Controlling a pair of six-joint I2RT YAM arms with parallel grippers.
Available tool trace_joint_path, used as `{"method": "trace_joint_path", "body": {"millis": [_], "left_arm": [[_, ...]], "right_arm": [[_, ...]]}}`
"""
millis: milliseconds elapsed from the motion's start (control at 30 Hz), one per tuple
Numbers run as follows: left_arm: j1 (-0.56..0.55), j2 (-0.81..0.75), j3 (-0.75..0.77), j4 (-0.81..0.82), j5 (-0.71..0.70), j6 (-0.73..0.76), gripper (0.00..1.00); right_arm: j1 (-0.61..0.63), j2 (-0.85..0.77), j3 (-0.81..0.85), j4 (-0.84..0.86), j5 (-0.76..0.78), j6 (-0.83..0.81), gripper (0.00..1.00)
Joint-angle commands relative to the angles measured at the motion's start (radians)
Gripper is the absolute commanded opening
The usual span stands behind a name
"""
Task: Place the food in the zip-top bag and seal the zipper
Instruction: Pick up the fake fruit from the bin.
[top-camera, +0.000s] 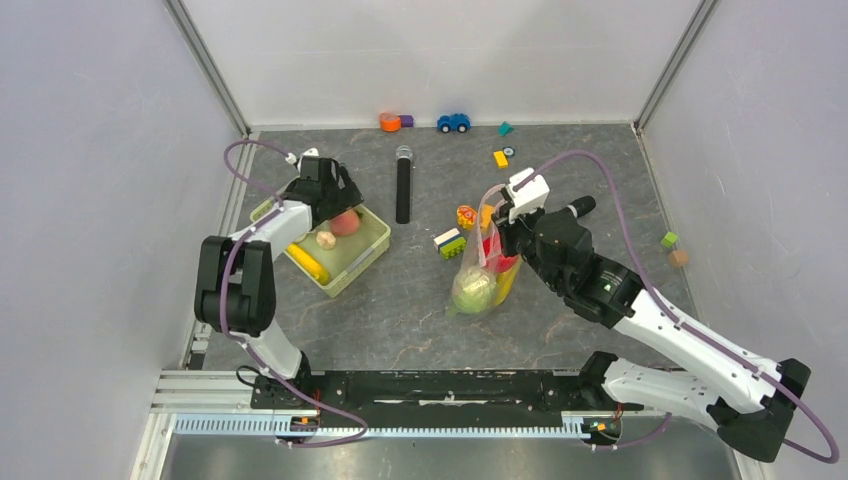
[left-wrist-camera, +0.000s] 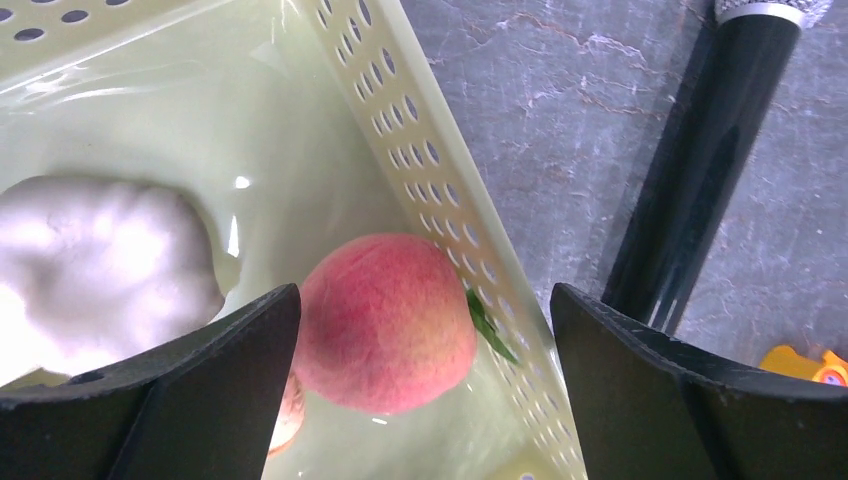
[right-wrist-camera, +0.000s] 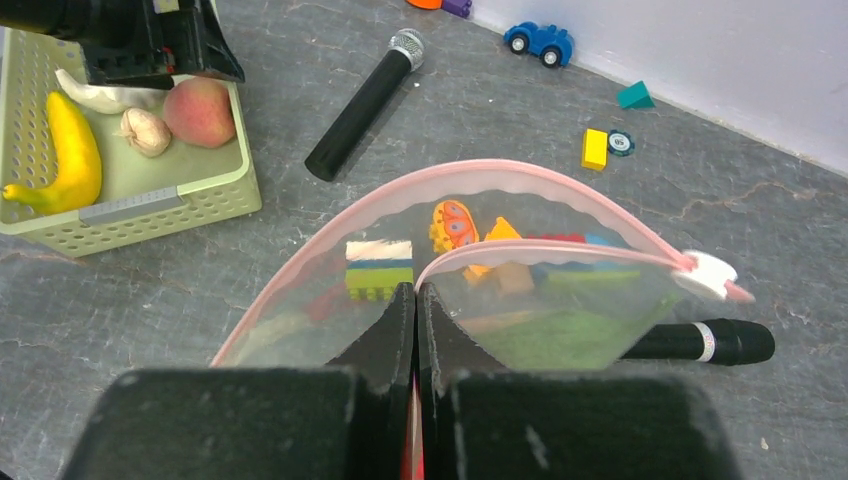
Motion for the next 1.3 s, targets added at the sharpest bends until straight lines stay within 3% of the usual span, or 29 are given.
{"method": "trace_joint_path", "body": {"millis": [0,300,733,867,967,1200,1267], "left_arm": [[0.008,-0.11,-0.04,0.027,0.038,0.032,1.0],[0.015,-0.18,-0.101,-0.013,0.008,0.02,1.0],[0.02,-0.073,-0.12,0.006,0.062,0.0,0.99],[0.02,-0.053,-0.115,0.016,0.087,-0.002,0.93],[0.022,-0.049,-0.111,0.02,0.102,-0.002,0.81],[0.022,-0.063,-0.102,0.025,0.13,0.0,0.33],[0.021,-0.075,-0.098,0.023,0.129,0.006,0.26]], "right_arm": [[0.004,0.017,-0.016,0.039,-0.023,-0.019,0.0],[0.003,0.078,-0.012,0.068,-0.067,-0.021,0.0],[0.003,0.294,0.204,0.089,-0.444,-0.046,0.0],[0.004,0.326,0.225,0.038,-0.38,-0.034,0.0],[0.003,0.311,0.211,0.008,-0.312,-0.011,0.0],[0.003,0.246,0.151,-0.001,-0.301,0.054,0.0],[0.003,0.243,0.194,-0.041,-0.272,0.04,0.0]]}}
